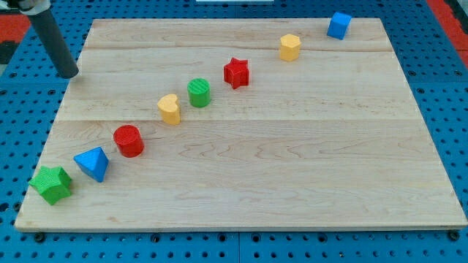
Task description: Slide the blue cube a bit right and down
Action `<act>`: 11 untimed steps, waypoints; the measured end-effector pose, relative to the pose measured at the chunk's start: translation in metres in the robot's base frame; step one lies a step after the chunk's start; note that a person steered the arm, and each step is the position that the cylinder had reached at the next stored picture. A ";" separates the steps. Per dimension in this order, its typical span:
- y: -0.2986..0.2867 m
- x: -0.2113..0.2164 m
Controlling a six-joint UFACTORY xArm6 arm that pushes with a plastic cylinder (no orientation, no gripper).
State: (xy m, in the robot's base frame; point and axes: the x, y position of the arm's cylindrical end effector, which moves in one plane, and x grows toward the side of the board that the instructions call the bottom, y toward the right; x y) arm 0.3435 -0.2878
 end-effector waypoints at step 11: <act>0.469 -0.151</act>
State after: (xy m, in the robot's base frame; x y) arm 0.1923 0.1811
